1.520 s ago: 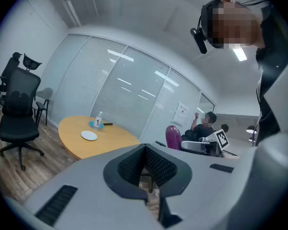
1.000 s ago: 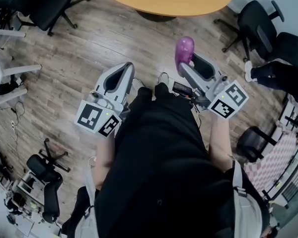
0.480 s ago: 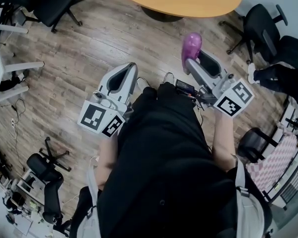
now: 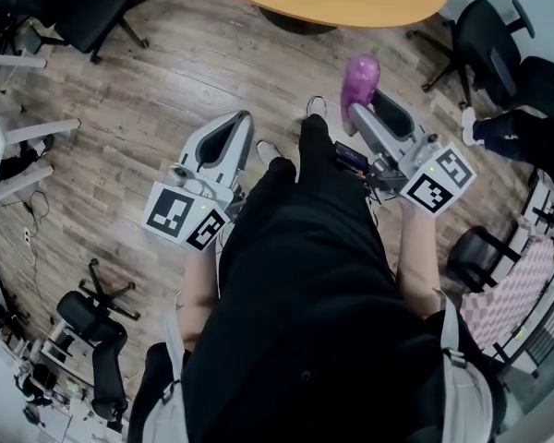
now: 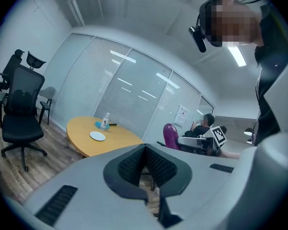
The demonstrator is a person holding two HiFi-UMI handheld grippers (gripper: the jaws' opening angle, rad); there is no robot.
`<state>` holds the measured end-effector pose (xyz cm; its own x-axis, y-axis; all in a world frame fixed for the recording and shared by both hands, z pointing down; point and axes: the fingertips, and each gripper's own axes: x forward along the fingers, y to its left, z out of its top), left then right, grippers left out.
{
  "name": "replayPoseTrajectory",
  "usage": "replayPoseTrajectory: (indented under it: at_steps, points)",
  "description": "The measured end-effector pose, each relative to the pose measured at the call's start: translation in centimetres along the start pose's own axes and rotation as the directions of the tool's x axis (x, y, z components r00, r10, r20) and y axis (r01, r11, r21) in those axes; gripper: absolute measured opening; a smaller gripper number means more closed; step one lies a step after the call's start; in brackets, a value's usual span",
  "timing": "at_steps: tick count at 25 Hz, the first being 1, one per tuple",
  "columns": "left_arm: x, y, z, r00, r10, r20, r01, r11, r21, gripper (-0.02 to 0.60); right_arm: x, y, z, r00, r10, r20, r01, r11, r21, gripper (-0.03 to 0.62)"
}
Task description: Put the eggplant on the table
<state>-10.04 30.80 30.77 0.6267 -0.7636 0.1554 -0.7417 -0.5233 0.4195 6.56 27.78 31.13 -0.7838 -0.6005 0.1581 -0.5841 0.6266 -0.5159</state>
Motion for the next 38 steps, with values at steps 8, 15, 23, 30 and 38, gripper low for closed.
replayPoseTrajectory:
  at_steps: [8, 15, 23, 30, 38]
  points:
    - [1.6, 0.0, 0.8, 1.000, 0.017, 0.005, -0.017, 1.000, 0.002, 0.012, 0.5, -2.2, 1.7, 1.000, 0.001, 0.019, -0.001, 0.999, 0.034, 0.187]
    - [4.9, 1.0, 2.4, 0.999, 0.036, 0.004, -0.036, 0.999, 0.004, 0.012, 1.7, -5.3, 4.6, 1.000, 0.002, 0.028, -0.003, 1.000, 0.028, 0.187]
    - [11.2, 0.5, 3.9, 1.000, 0.023, -0.019, -0.022, 1.000, 0.021, 0.012, 2.3, -10.3, 7.7, 0.999, 0.012, 0.033, -0.013, 0.999, 0.036, 0.187]
    - [16.5, 1.2, 4.1, 0.996, 0.087, -0.027, -0.087, 0.996, -0.007, 0.012, 1.6, -16.1, 10.0, 0.999, 0.028, 0.033, -0.029, 0.998, 0.049, 0.187]
    - [22.8, 1.2, 5.9, 0.990, 0.140, -0.005, -0.140, 0.990, 0.018, 0.012, 2.9, -22.0, 13.1, 0.997, 0.082, -0.002, -0.081, 0.996, 0.043, 0.187]
